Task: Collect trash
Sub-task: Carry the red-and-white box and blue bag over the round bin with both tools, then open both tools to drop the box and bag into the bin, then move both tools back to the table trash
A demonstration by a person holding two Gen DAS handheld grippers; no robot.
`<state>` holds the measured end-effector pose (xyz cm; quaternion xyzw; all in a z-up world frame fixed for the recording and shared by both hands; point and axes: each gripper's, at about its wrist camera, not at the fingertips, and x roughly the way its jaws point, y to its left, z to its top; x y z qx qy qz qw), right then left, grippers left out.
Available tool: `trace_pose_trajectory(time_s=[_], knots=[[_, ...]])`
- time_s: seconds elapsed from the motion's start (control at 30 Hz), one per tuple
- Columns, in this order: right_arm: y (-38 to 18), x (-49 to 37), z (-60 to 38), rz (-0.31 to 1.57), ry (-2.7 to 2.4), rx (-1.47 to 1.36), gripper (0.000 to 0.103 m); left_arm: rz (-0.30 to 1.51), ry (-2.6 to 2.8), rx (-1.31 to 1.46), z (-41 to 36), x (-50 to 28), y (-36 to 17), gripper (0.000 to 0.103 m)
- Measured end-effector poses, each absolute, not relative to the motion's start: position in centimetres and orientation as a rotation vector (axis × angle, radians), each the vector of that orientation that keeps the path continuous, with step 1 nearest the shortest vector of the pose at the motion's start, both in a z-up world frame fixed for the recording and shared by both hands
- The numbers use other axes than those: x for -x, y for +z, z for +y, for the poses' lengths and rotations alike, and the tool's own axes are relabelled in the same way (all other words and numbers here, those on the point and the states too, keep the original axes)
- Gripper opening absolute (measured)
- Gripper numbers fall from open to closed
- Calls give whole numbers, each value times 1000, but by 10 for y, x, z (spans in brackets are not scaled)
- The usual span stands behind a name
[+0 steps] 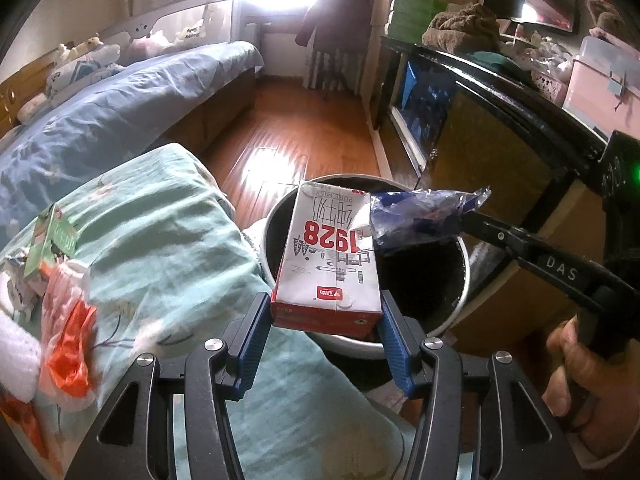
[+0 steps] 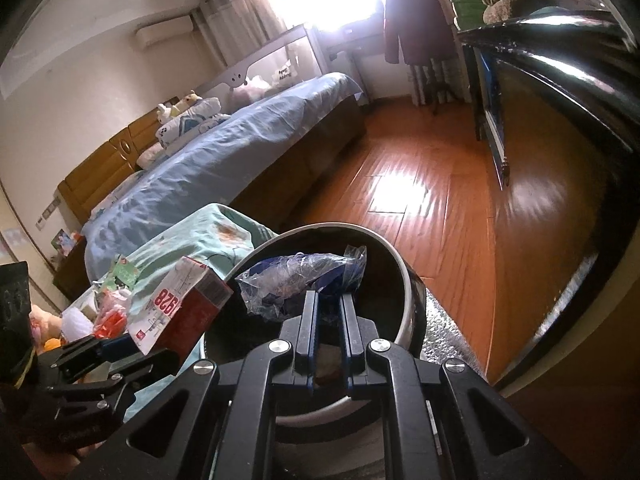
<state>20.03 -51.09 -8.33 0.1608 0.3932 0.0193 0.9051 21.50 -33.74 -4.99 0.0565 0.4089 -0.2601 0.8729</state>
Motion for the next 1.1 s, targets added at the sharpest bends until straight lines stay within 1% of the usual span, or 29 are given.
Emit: trace_pose_trajectory(time_s=[0.57,0.87,0.9,0.93,0.97,1.0,1.07,1.1], knots=[[-88,-226,-518,853,18,-308,10,887,-539,-135,-362,-238,-57,52],[-91,-232,-520,872,27,-316,15,887,-539,-126,-367,-237,-55,52],[-91,-232,-521,874,29,-328,22,886,-540,-124,-366,-235,-54,52],[-91,-232,-521,872,31,-334,32,883,-540,-118,-364,-233,-54,52],[-90,-230,-521,865,32,-341,37,883,-540,-114,-362,-234,-53,52],[-88,-228,-520,858,34,-345,45,879,-537,-105,-358,-230,-52,52],[-85,-223,-517,846,40,-354,51,871,-533,-87,-347,-223,-50,52],[-84,-221,-515,842,46,-360,57,866,-529,-79,-343,-220,-49,52]])
